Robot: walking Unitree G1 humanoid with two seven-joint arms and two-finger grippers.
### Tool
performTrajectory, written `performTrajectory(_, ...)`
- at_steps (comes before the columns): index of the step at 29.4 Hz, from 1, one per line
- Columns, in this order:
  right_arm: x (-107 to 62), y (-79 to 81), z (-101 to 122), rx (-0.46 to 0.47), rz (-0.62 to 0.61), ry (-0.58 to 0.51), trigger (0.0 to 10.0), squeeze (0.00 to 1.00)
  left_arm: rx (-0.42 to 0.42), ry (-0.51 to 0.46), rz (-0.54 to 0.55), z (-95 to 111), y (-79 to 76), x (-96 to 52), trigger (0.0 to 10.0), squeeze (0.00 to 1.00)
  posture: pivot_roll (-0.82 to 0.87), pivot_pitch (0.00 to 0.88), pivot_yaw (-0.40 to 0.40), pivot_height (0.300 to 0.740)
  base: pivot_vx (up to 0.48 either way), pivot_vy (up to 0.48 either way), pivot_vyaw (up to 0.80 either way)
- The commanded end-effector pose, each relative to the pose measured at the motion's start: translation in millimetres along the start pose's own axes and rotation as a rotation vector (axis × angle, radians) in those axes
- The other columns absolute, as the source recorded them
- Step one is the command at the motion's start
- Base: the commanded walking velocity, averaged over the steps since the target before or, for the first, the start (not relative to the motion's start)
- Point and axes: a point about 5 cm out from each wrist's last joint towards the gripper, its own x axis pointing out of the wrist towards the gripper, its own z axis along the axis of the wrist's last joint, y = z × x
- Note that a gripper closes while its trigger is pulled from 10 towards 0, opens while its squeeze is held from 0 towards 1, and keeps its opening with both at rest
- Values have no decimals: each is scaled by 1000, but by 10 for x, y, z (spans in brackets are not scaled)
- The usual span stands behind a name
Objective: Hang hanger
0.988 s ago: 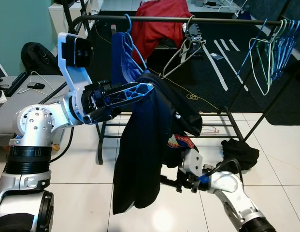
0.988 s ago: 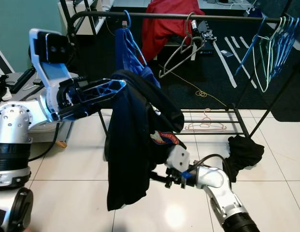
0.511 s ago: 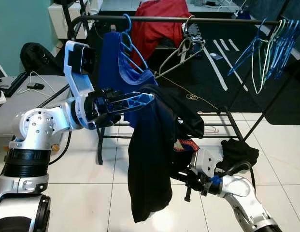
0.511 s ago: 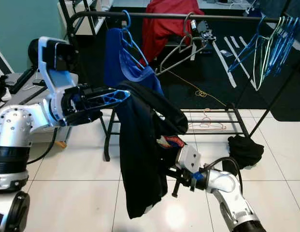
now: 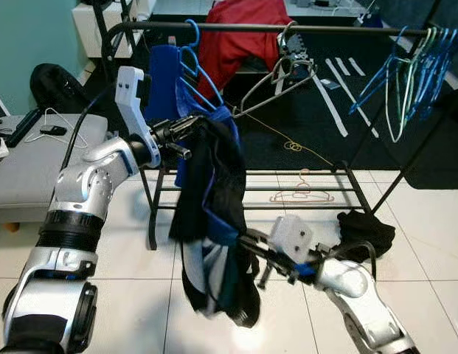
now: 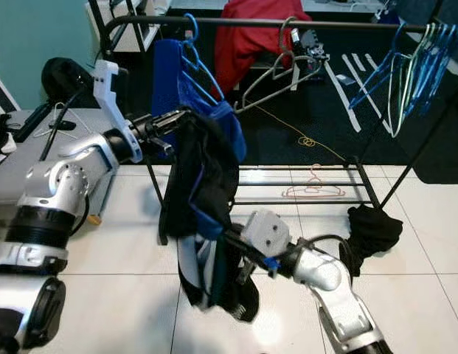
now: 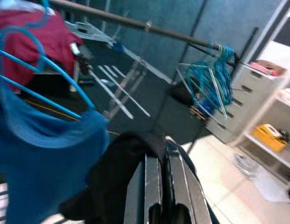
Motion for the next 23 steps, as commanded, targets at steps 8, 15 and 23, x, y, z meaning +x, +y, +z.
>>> performTrajectory(8, 82, -21, 17, -61, -12, 93, 706, 0, -46, -171, -18, 222, -46, 55, 0, 0, -46, 217, -12, 740, 0, 0, 0)
performTrajectory(15, 354, -135, 419, 16, -134, -42, 0, 0, 72, -129, -6, 125, -90, 92, 0, 0, -44, 210, -11, 740, 0, 0, 0)
performTrajectory(23, 432, 10, 558, 27, -76, -115, 627, 0, 60, -138, -7, 92, -115, 96, 0, 0, -45, 209, -17, 740, 0, 0, 0)
